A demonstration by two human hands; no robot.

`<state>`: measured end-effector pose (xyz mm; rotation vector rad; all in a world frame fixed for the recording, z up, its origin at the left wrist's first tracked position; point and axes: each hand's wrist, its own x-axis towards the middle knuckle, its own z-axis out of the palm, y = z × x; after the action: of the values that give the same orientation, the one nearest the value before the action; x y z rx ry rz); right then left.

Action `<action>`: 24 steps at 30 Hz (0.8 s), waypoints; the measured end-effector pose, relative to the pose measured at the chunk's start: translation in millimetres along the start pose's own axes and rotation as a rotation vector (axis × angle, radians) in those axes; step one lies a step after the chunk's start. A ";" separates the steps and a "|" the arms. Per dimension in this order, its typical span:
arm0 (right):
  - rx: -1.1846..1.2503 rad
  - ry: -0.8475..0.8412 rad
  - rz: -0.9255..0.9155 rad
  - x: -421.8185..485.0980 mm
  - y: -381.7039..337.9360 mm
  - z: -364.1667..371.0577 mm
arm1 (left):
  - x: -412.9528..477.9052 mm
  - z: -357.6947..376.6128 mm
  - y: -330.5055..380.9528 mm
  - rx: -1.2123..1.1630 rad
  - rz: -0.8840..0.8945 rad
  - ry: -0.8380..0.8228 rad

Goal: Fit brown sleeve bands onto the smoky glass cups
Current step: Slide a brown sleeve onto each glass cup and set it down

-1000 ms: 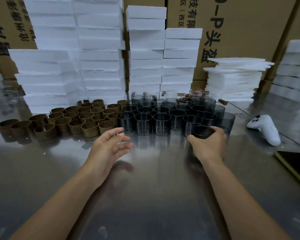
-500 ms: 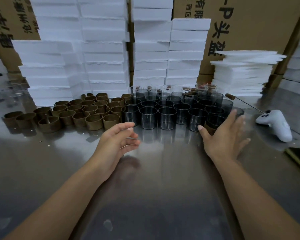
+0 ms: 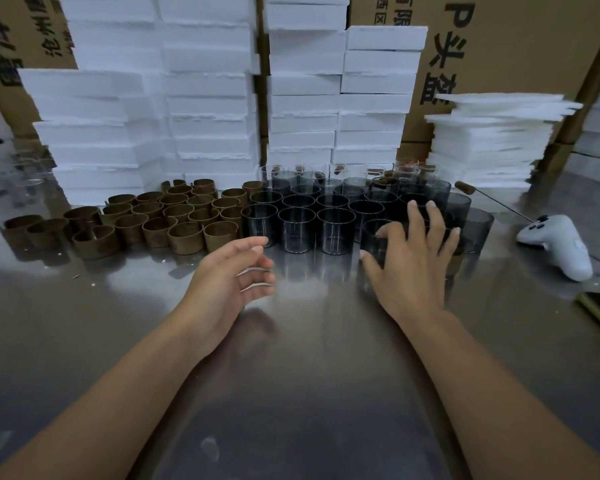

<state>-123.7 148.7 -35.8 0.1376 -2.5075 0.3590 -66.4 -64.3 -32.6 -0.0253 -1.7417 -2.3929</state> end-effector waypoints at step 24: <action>1.523 -0.197 0.397 -8.1 -50.8 10.6 | -4.0 27.2 -6.8 0.386 0.401 0.070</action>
<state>-113.8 97.2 -37.4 0.2526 -1.8249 2.3796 -66.1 -36.0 -31.0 -0.2130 -1.9191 -1.7378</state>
